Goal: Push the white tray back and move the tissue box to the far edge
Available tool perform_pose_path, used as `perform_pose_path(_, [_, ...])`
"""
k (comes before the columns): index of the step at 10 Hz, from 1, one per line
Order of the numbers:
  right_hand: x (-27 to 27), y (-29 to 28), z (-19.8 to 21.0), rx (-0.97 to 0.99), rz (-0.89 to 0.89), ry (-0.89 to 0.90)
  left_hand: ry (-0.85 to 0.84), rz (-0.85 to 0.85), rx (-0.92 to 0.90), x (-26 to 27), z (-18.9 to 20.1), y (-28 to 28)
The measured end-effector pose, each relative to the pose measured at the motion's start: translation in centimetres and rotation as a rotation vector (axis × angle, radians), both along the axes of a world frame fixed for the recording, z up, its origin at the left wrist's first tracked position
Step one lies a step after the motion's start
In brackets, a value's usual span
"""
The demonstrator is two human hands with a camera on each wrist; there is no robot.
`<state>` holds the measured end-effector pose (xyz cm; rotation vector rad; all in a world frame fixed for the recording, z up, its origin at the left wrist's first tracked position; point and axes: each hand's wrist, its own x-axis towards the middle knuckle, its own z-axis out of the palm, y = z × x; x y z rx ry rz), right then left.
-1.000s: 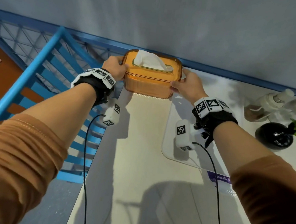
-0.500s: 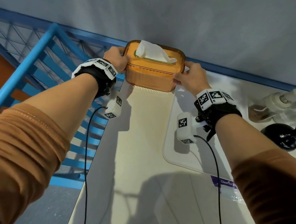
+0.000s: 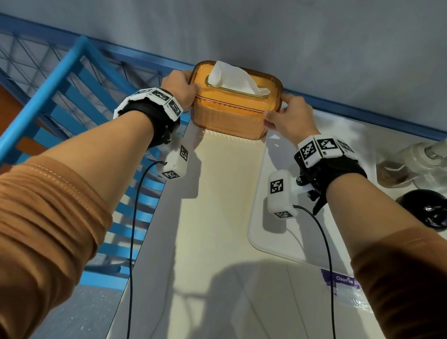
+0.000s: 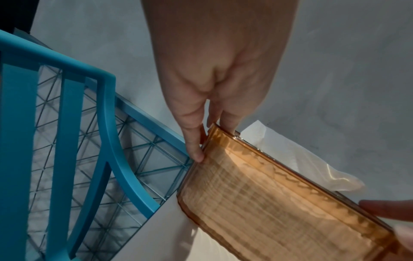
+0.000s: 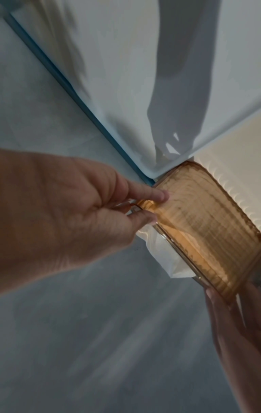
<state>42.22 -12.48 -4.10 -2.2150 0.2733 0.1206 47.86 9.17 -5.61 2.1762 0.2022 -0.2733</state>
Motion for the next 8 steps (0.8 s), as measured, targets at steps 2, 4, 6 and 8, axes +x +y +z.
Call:
perform_pose_path(2, [0.5,0.0,-0.4,-0.045,-0.003,0.010,-0.013,0.017,0.029,-0.1,0.3,-0.4])
perform_pose_path(4, [0.7,0.0,-0.5,-0.048,-0.020,0.022,-0.014,0.015,0.086,0.1,0.4,-0.7])
perform_pose_path(6, [-0.3,-0.1,0.2,-0.061,-0.012,0.066,-0.019,0.024,0.189,-1.1,1.3,-1.2])
perform_pose_path(8, [-3.7,-2.1,2.3,-0.092,0.008,0.061,-0.194,0.125,0.228,-5.3,4.8,-2.5])
